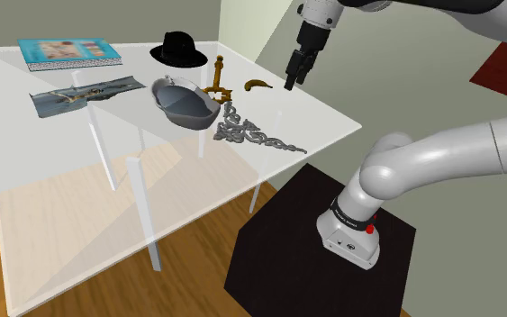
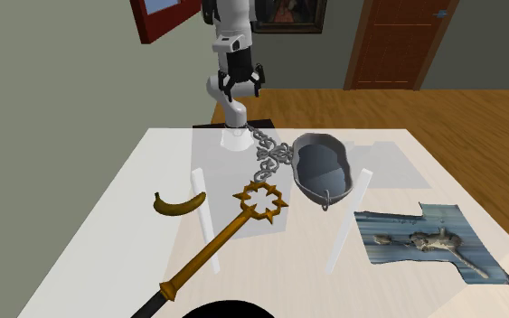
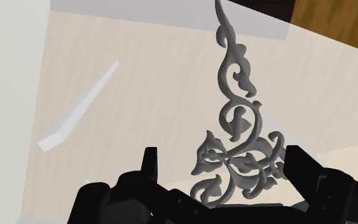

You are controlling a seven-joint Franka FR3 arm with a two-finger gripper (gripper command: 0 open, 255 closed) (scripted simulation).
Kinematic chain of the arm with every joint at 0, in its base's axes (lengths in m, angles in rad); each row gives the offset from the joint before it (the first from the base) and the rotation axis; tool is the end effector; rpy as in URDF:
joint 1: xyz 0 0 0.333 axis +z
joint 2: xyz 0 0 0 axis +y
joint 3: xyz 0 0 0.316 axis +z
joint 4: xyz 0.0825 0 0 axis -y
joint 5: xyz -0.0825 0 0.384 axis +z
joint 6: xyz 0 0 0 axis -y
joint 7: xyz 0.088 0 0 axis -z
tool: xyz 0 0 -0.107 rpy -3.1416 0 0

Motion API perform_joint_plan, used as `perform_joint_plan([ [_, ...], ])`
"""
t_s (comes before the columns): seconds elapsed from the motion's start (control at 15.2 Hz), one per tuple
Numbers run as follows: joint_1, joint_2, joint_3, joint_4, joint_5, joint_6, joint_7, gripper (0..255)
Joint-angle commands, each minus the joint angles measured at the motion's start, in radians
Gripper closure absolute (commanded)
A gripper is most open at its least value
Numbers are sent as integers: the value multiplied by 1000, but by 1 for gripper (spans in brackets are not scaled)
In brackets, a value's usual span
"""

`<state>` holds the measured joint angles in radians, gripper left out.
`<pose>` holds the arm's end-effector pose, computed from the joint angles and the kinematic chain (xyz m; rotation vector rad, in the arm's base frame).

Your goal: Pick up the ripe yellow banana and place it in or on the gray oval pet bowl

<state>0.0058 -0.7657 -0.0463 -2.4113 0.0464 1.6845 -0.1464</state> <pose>0.3216 -0.0119 0.5680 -3.0612 -0.1744 -0.0689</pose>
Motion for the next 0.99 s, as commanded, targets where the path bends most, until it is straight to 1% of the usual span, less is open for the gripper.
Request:
perform_joint_plan([
  [0.0, 0, 0, 0, 0, 0, 0, 0, 0],
  [0.26, -13, 91, -83, 18, -36, 76, -112, 0],
  [0.53, -19, 202, -163, 61, -54, 148, -224, 0],
  [0.73, -18, 296, -222, 108, -52, 197, -310, 0],
  [0.92, -14, 398, -279, 168, -36, 237, -400, 0],
])
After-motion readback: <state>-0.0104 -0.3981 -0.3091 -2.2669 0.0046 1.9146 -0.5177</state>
